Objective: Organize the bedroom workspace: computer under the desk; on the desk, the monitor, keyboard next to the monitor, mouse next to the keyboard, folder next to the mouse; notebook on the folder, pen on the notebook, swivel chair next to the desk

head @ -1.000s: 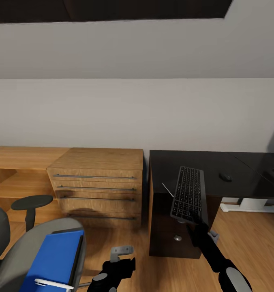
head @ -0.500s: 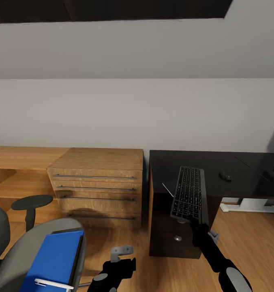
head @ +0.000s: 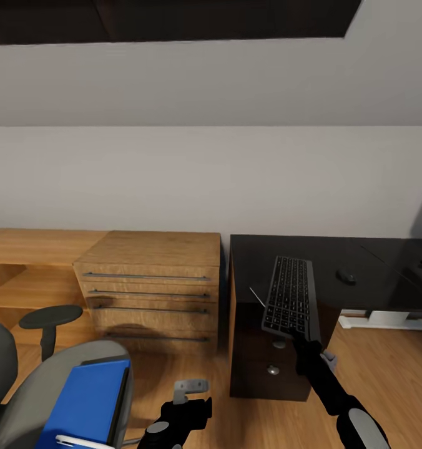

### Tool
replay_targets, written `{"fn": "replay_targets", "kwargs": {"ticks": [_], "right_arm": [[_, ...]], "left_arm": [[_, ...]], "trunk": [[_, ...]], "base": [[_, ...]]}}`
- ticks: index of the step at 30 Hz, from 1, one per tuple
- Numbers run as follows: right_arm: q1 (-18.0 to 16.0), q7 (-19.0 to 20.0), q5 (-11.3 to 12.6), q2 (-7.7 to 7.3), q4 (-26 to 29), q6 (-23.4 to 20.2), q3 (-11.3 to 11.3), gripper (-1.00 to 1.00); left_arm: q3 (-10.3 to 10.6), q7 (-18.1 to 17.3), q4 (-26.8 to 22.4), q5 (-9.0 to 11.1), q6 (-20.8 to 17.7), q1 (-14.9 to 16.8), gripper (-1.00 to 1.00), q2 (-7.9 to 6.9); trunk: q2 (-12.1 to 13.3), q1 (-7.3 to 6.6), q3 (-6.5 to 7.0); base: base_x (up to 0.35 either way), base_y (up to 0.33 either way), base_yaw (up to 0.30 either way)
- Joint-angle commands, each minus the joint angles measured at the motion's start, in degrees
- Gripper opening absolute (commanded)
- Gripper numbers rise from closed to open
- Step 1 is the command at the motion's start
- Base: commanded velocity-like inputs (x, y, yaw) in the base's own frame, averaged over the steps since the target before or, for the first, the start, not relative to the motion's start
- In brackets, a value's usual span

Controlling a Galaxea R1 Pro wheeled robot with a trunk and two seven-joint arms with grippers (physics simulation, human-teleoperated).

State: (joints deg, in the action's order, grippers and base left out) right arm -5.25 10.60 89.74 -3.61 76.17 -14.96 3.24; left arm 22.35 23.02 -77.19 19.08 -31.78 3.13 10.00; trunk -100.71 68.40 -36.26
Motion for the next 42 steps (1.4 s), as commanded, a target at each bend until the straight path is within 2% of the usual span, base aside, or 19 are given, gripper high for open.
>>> {"fn": "replay_targets", "kwargs": {"ticks": [1,10,16,24,27,31,34,37,42], "right_arm": [[0.0,0.2,0.5,0.0,0.0,-0.3,0.0,-1.0],[0.0,-0.5,0.3,-0.05,4.3,-0.4,0.0,-1.0],[0.1,-4.9,0.5,-0.1,6.8,-0.8,0.0,-1.0],[1.1,-5.9,0.7,-0.15,13.6,-1.0,-0.3,-1.0],[0.6,-6.6,0.5,-0.79,12.9,-0.8,0.4,-1.0],[0.7,-8.2,0.1,-0.38,11.5,-0.7,1.8,-1.0],[0.8,-8.8,0.0,-1.37,10.4,-0.6,2.8,-1.0],[0.8,-9.5,-0.1,-1.96,9.4,-0.7,2.7,-1.0],[0.8,-9.6,-0.1,-2.09,7.7,-0.7,2.7,-1.0]], "left_arm": [[0.1,0.6,-0.1,0.6,-0.1,0.0,1.0,0.0],[0.1,0.6,-0.1,0.5,0.0,0.0,1.0,0.0],[0.1,0.6,0.0,0.5,0.0,0.0,1.0,0.0],[0.1,0.5,0.1,0.6,-0.1,0.0,1.0,0.0],[0.6,0.6,-0.6,0.7,0.0,-0.6,1.0,-0.66],[0.2,0.6,-1.9,0.5,0.2,-1.9,1.0,0.0],[0.3,0.6,-2.9,0.5,0.3,-2.0,1.0,-0.07],[0.5,0.6,-3.8,0.5,0.3,-2.0,1.0,-0.14],[0.5,0.6,-3.9,0.4,0.3,-2.0,1.0,-0.15]], "trunk": [[0.4,-0.23,0.13],[4.0,-2.21,1.74],[6.4,-3.53,2.82],[6.4,-3.53,2.82],[6.4,-3.53,2.82],[6.4,-3.53,2.82],[6.4,-3.53,2.82],[6.4,-3.53,2.82],[6.4,-3.53,2.82]], "base": [[0.0,0.0,0.0],[0.0,0.0,0.0],[0.0,0.0,0.0],[0.0,0.0,0.0],[0.0,0.0,0.0],[0.0,0.0,0.0],[0.0,0.0,0.0],[0.0,-0.003,0.0],[0.06,-0.13,0.0]]}}
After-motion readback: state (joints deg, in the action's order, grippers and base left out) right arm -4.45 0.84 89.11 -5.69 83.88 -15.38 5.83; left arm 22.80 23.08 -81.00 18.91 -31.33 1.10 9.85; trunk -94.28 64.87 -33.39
